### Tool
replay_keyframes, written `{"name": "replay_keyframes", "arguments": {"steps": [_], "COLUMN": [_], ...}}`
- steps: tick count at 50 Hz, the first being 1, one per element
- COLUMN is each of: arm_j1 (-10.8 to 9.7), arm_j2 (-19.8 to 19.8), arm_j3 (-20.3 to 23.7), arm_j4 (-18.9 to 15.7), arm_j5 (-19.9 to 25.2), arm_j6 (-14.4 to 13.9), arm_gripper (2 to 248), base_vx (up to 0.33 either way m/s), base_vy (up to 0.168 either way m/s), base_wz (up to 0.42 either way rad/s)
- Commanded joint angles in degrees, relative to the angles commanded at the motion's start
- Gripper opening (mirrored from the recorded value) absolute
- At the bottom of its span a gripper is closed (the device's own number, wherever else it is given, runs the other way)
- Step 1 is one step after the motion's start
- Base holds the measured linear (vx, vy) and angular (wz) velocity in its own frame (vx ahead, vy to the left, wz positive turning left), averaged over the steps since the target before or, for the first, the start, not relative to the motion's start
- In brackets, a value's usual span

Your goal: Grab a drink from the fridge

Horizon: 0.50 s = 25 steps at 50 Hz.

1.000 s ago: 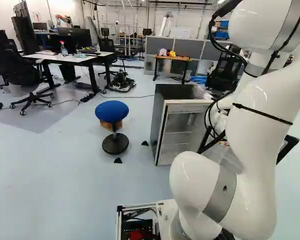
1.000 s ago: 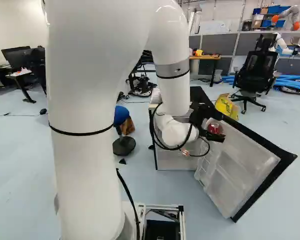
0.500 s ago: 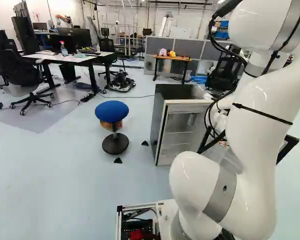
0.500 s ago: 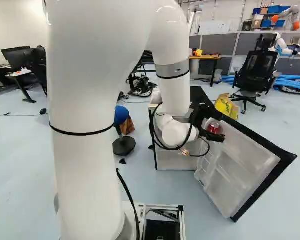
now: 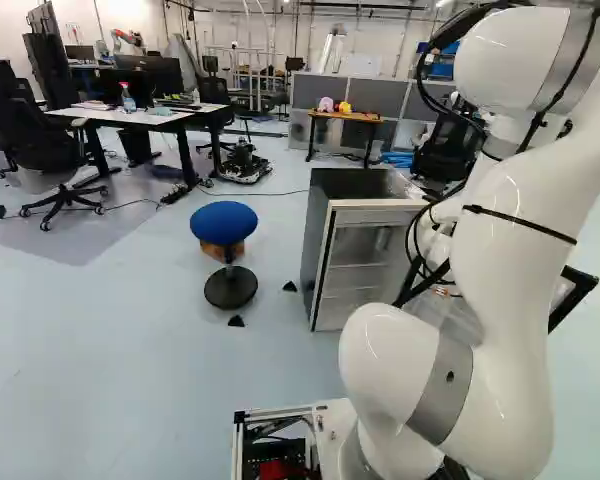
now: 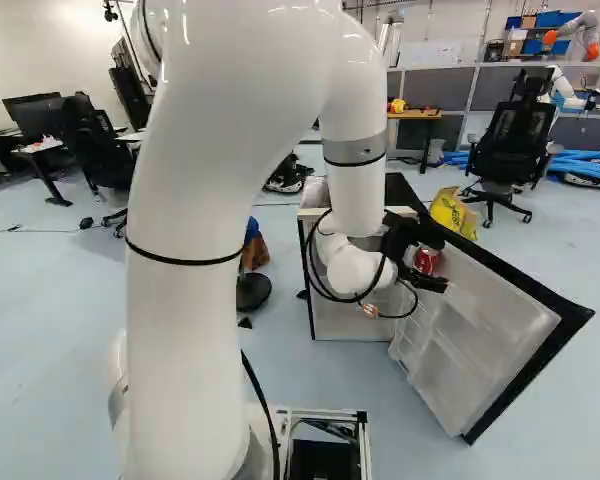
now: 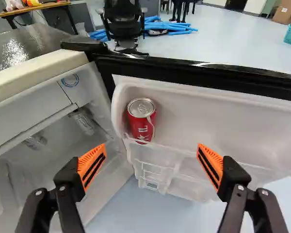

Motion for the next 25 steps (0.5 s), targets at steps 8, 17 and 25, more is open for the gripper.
{"name": "replay_keyframes", "arguments": {"steps": [8, 17, 25], "arm_j1": [0.33, 0.57, 0.57], "arm_j2": [-0.77, -1.06, -1.06], "arm_j3": [-0.69, -1.08, -1.08], "arm_j4": [0.00, 0.00, 0.00], "arm_j5": [0.00, 0.00, 0.00], "arm_j6": [0.00, 0.00, 0.00], "arm_gripper": [247, 247, 247], "base_vx": [0.000, 0.000, 0.000], "base_vy": [0.000, 0.000, 0.000], "base_wz": [0.000, 0.000, 0.000]}}
